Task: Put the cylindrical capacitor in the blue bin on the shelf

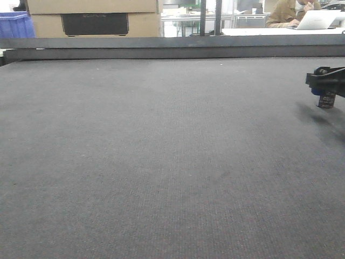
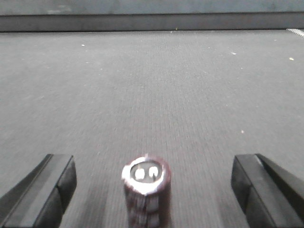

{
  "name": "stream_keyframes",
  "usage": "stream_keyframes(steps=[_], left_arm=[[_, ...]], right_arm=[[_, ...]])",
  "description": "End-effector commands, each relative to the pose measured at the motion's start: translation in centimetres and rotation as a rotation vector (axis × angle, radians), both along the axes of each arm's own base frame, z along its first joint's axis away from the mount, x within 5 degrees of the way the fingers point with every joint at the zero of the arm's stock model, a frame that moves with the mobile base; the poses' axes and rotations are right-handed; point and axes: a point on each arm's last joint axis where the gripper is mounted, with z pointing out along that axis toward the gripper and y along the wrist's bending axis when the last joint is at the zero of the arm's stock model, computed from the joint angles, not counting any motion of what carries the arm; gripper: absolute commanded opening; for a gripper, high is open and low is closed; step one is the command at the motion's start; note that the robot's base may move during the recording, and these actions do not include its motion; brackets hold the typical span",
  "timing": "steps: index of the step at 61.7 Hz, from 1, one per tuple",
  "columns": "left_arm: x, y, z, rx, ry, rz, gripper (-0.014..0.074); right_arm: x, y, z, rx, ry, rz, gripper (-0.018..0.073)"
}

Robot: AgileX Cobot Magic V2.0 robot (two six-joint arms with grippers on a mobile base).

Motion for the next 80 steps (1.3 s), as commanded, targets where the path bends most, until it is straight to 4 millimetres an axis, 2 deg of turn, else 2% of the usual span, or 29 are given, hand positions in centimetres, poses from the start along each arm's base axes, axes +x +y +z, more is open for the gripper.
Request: stream_keyframes(steps=[1,8,23,28,33,40,43,51,59,65,73,80], left_arm=[[0.0,-0.1,0.4,-0.015,-0.025,-0.012,0.0599],[0.0,-0.1,0.4,-0.015,-0.025,-0.012,0.0599],[0.0,-0.1,0.4,-0.015,-0.025,-0.012,0.0599],[0.0,-0.1,0.4,-0.015,-0.025,-0.012,0.0599],[0.0,-0.1,0.4,-0.015,-0.025,-0.012,0.0599],[0.0,-0.1,0.4,-0.015,-0.025,-0.012,0.0599],[0.0,-0.1,0.4,-0.015,-0.025,-0.012,0.0599],[0.0,-0.1,0.4,-0.015,-0.025,-0.012,0.0599],[0.3,-0.1,-0.7,-0.011,0.008,-0.007,0.0599],[1.2,-0.1,-2.7,-0.006,0.062,0.006,0.0599],[3.3,0.1,-5.5,-0.033,0.072,0.041,0.0599],[6.2,0.8,-8.0,-0.039,0.049,0.09,0.0599]], right_arm=[[0.9,-0.4,-0.5,0.002,0.002,-0.019,0.057],[1.6,-0.8,-1.2,0.005,0.033,-0.029,0.057],[1.9,-1.2,-2.2,0.004,0.063,-0.034,0.057],[1.9,-1.0,-2.4,-0.008,0.072,-0.009,0.0539],[1.9,-0.9,-2.5,-0.014,0.074,0.002,0.0459],[1.9,-0.9,-2.5,-0.014,0.074,0.002,0.0272],[1.9,-0.9,-2.5,-0.014,0.07,0.002,0.0162],[1.9,-0.9,-2.2,-0.014,0.058,0.001,-0.0032],[1.8,-0.9,-0.5,-0.016,0.015,0.001,-0.0142],[1.5,-0.9,1.7,-0.017,-0.038,0.001,-0.0154],[0.7,-0.8,4.8,-0.019,-0.105,0.002,-0.0154],[-0.4,-0.7,7.4,-0.018,-0.13,0.006,-0.0154]])
